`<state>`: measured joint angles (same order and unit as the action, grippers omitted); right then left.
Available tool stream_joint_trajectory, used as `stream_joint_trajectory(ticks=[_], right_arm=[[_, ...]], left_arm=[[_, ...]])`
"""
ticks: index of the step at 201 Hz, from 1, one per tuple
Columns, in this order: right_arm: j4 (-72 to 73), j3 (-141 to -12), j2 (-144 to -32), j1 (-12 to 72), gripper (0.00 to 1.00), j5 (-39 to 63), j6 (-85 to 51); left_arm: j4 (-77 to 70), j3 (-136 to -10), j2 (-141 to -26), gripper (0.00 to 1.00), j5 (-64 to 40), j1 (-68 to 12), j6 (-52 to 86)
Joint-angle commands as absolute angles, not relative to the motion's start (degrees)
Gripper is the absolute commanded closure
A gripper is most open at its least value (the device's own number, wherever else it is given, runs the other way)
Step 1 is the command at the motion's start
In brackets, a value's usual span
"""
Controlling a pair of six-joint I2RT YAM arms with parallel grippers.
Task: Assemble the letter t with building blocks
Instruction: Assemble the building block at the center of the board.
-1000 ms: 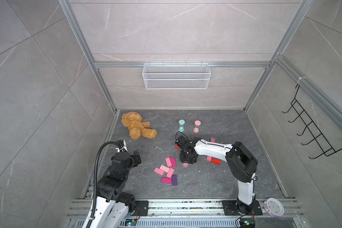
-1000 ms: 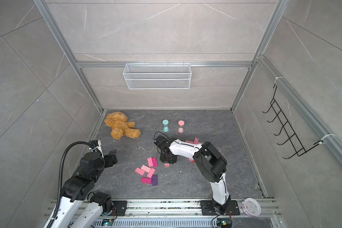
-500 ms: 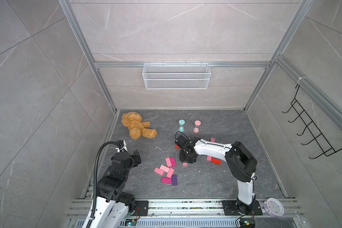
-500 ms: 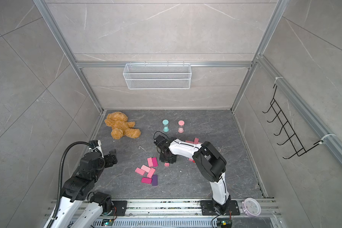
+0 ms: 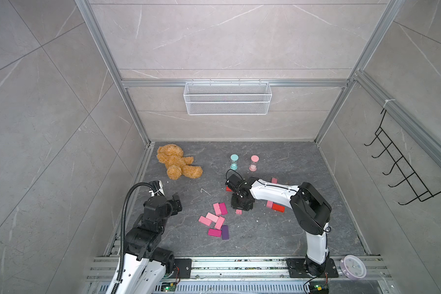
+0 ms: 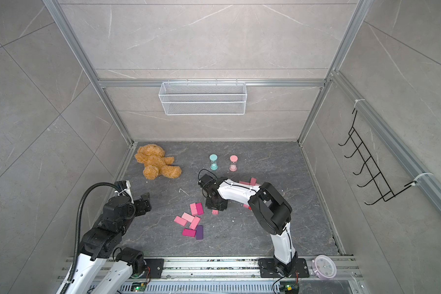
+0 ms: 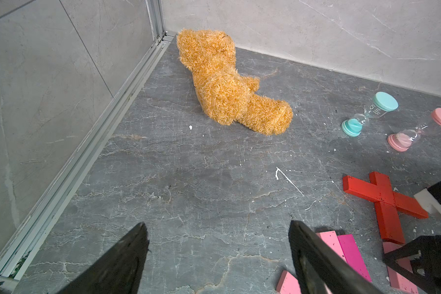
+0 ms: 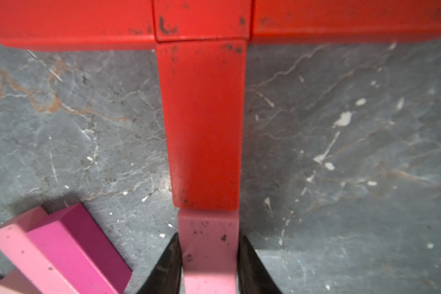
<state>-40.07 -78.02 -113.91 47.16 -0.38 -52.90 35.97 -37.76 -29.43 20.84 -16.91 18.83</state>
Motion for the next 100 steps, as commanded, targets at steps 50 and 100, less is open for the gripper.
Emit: stream_joint_trajectory(ticks=[50,100], right_arm=[[-40.0,-79.0,-115.8,46.5,0.63,-1.4,-53.7],[-40.2,-79.1,-116.0,46.5,0.63,-1.4,-53.4]], left_arm=[[34.9,-38.6,-29.0,0.11,20.8,-17.1,17.8],[34.9,-38.5,-29.0,0.11,20.8,-17.1,17.8]])
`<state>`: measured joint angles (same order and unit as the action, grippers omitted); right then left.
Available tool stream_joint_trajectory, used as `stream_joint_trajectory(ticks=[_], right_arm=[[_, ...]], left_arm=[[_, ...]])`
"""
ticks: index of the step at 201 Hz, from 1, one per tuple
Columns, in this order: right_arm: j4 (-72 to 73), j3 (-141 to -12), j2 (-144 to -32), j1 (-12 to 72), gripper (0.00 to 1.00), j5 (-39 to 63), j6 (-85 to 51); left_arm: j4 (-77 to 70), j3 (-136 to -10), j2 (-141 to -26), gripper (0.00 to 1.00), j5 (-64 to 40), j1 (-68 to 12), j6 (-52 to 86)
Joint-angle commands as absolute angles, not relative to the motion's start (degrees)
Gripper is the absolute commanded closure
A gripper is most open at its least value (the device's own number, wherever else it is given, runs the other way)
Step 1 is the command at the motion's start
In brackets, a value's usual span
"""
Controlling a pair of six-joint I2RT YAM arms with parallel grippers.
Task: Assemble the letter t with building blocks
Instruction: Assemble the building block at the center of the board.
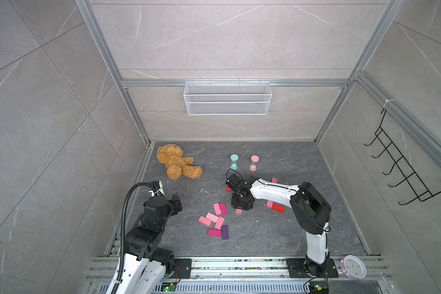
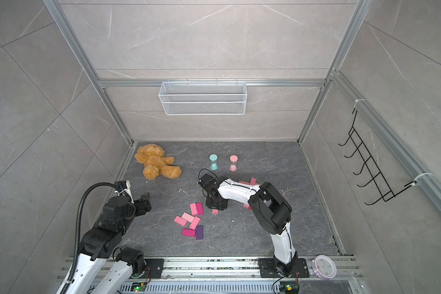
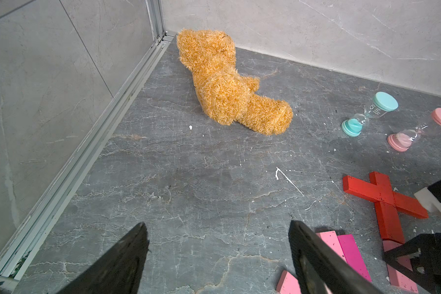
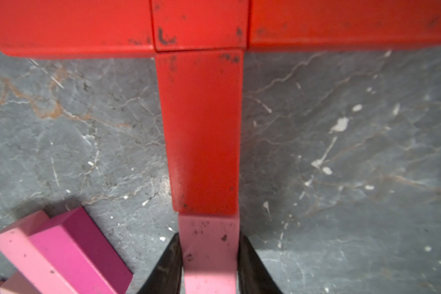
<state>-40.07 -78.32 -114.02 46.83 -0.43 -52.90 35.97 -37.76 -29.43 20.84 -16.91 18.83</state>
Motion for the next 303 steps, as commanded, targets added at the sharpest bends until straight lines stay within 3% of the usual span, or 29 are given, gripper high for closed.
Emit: stream_joint_trajectory(ticks=[1,133,240,303], right_arm=[[-40.2,-79.2,-116.0,46.4,0.63,-1.4,-53.4],[-40.0,-79.3,-116.4,46.4,0.63,-0.9,-53.2],[-41.3,-79.2,-114.2,46.5,0.36,-1.7,-50.4],[-43.2,-78.0,-104.1,52.4,0.31,-4.3,-38.2]], left_arm=[[34.9,-38.5,-29.0,0.11,20.8,-17.2,17.8],[34.9,-38.6,-28.9,0.11,20.8,-17.2,17.8],[34.9,-38.5,-29.0,0.11,20.8,-17.2,17.8],[34.9,-38.5,-29.5,0.11,21.2,-17.2,17.9]])
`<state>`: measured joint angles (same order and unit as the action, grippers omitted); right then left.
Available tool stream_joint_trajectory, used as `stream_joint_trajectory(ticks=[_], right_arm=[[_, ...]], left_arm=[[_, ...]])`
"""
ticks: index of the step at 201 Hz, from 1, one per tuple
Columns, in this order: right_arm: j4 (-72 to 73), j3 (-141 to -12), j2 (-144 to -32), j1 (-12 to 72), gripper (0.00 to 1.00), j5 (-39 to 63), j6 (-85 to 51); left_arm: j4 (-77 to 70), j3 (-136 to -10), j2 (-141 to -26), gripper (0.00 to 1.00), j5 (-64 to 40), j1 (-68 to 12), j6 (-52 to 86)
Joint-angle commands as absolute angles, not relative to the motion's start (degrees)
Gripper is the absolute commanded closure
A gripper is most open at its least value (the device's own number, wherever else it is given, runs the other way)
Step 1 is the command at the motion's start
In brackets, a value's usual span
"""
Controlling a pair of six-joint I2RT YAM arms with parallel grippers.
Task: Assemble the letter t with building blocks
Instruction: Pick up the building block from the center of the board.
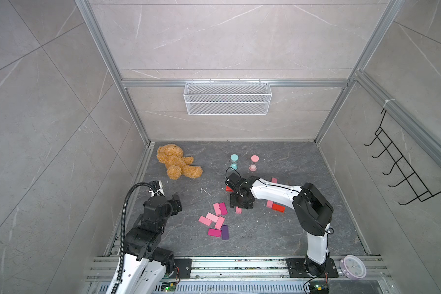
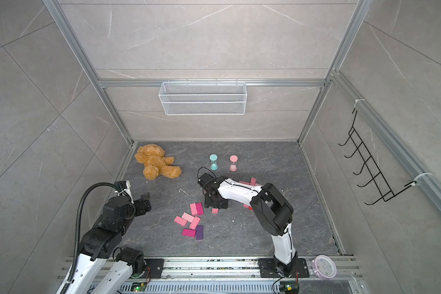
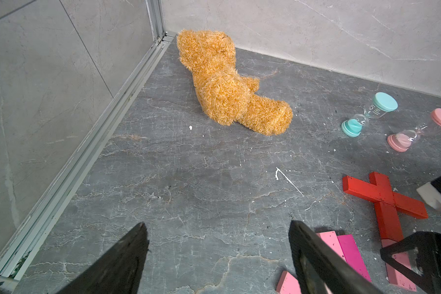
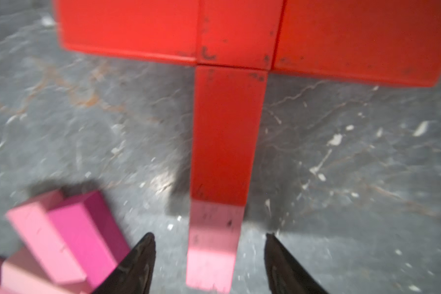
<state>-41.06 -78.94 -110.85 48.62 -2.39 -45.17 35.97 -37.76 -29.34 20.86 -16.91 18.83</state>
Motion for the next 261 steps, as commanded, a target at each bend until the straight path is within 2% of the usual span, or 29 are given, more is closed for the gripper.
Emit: stream_joint_trajectory(ticks=[1,33,79,115,174,261], right_arm=[[-43.2,-78.0,-103.9,52.6,0.31,-4.3,-38.0],[-42.1,-73.8,-99.4,58.8,0.34,-4.1,-34.7],[-39.2,-67.6,-98.8,64.9,0.37,-1.8,-39.7],[-35.7,-67.8,-101.7,69.2,0.41,-1.5,-44.5],[-32.6,-68.6,-105.8,70.0,0.46,-0.9,-47.9],[-39.6,-74.2,-112.2,69.8,0.53,-3.7,-48.9]], left_arm=[[34.9,-38.5,-29.5,0.11,21.2,-17.2,17.9],[34.9,-38.5,-29.9,0.11,21.2,-17.2,17.9],[35.4,-38.6,-29.8,0.11,21.6,-17.2,18.2],[35.3,-38.6,-29.9,0.11,21.8,-17.1,18.4],[35.6,-38.8,-30.1,0.11,21.9,-17.2,18.4],[35.6,-38.8,-29.9,0.11,21.9,-17.2,18.5]])
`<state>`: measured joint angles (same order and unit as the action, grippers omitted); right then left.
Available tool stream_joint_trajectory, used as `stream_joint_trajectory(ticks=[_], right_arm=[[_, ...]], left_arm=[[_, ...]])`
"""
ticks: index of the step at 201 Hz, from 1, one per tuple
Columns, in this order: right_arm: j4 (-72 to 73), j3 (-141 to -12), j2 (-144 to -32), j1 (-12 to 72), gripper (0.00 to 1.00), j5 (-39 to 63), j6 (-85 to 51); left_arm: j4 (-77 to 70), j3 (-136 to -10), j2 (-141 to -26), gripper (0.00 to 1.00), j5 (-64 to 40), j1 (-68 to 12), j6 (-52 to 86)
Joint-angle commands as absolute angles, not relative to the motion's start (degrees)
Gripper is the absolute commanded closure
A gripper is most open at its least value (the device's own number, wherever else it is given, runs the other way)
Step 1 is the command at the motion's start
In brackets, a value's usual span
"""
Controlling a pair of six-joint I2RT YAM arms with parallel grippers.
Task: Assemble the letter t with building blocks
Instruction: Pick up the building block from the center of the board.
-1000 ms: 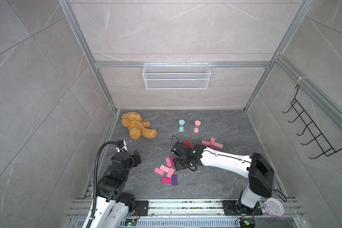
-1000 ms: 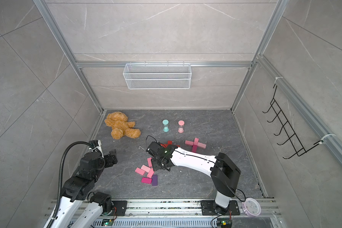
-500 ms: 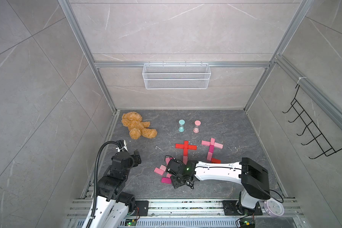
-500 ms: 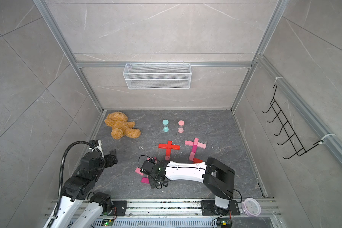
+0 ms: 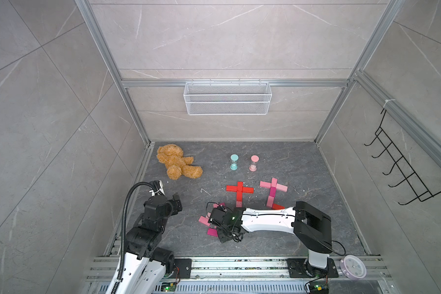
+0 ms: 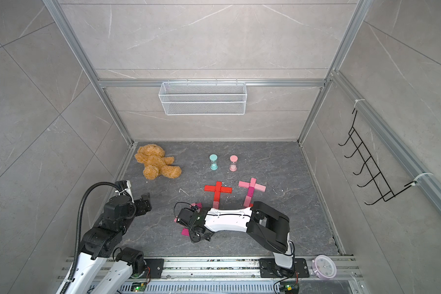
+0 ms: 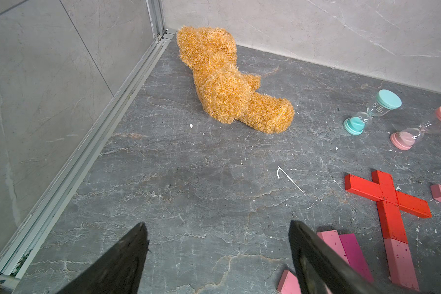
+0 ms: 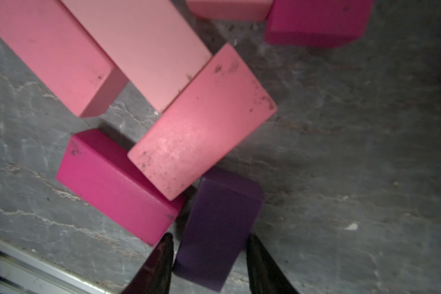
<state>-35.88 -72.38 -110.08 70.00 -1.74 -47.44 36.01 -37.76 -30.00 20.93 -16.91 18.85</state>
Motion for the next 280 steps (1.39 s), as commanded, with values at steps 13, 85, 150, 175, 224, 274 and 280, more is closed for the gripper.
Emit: stream_joint_trajectory(ticks=[13,85,150,175,224,274,280], right_arm=[[-40.3,-74.5,-112.5,69.6,0.54,-4.0,-49.3],[-42.9,-74.7,-112.0,68.0,0.75,-6.0,-46.0],[-41.9,-70.2,-101.0,66.5,1.00,-14.2,-17.5],[-38.9,-65.9,-94.4,65.0,1.00,-14.2,-3.7],[-37.4,-59.5,-85.3,57.7,1.00,-3.0,20.4],[-40.2,-57.4,-83.2,49.1,1.00,1.3,40.1],[-40.8,-57.8,-84.1,48.0,1.00,1.5,40.9]], left_arm=[[35.6,-38.8,-29.9,0.11,21.9,-17.2,18.5],[35.6,-38.8,-29.6,0.11,21.9,-17.2,18.5],[35.6,-38.7,-29.7,0.12,21.8,-17.2,18.4],[35.4,-38.5,-29.4,0.12,21.6,-17.2,18.3],[35.0,-38.3,-29.3,0.12,21.5,-17.2,18.0],[35.0,-38.3,-29.5,0.12,21.5,-17.1,17.7],[35.0,-38.3,-29.4,0.12,21.6,-17.2,17.7]])
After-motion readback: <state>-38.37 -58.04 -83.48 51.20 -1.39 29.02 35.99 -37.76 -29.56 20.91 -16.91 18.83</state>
